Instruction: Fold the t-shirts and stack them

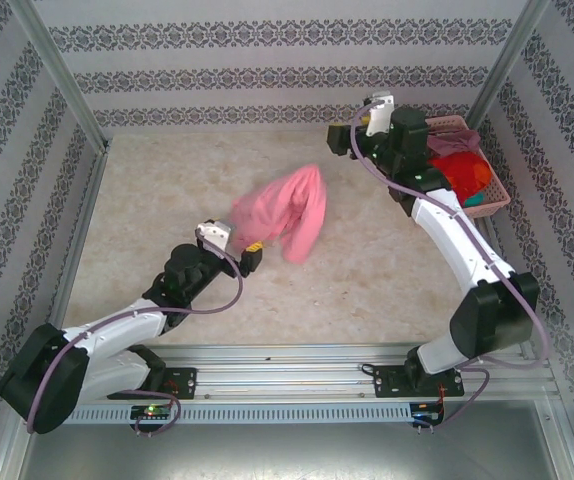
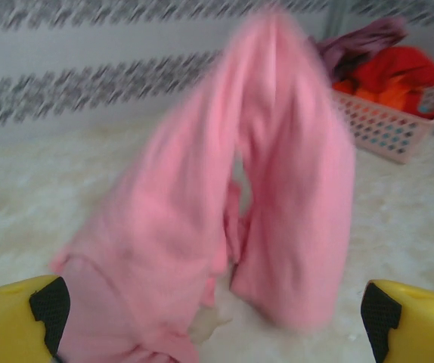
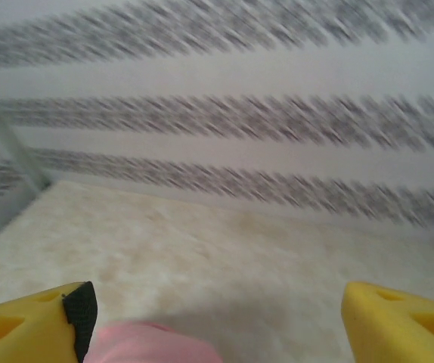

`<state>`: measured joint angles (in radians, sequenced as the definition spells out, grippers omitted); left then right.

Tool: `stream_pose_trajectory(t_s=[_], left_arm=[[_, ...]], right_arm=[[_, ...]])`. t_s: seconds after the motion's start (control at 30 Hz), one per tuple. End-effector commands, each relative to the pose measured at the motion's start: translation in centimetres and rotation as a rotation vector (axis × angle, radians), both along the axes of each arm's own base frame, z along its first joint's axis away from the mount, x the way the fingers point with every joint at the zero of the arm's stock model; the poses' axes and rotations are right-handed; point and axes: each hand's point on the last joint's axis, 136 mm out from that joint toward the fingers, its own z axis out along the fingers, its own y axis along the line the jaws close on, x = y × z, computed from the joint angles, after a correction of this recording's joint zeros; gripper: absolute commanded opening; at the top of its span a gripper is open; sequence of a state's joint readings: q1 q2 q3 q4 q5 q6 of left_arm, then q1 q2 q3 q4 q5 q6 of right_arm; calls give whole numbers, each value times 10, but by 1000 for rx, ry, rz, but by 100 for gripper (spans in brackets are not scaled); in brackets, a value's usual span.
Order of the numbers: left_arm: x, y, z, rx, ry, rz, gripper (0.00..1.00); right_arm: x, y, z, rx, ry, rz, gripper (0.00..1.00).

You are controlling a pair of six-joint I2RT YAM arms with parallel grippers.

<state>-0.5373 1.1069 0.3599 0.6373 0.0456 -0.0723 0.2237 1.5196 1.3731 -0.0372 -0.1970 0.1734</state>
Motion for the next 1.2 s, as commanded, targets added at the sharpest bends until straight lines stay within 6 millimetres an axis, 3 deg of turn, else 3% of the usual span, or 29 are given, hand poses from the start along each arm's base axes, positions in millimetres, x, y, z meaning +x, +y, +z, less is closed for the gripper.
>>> stream_pose_trajectory(t_s=[0.0,0.1,0.2,0.33,0.43,0.53,0.6,0.73,0.83,1.07,1.17], left_arm=[[8,19,-20,-53,155,127,100],[7,24,-42,-70,314,194,100],[5,53,-71,-90,471,416,100],[0,83,-88,-165,563,629,100],[9,86,-98,-212,637,641,100],[17,92,-106,-233,706,688,100],[23,94,-112,-262,734,707,98],[39,87,-123,-363,793,698,73],[51,81,-128,-417,819,689,64],[67,67,-151,-483,896,685,54],[73,61,-155,-496,915,673,48]], right_arm=[[2,-42,-49,-42,145,-172,86],[-2,-54,-82,-97,218,-207,87],[-1,-71,-124,-70,356,-268,87],[5,-109,-178,-27,505,-403,86],[9,-137,-201,-22,542,-506,86],[12,-147,-210,18,561,-537,86],[12,-141,-207,44,549,-509,86],[5,-119,-198,89,519,-442,86],[-10,-96,-196,92,517,-383,86],[-67,-9,-201,99,533,-166,86],[-94,31,-214,77,574,-73,86]])
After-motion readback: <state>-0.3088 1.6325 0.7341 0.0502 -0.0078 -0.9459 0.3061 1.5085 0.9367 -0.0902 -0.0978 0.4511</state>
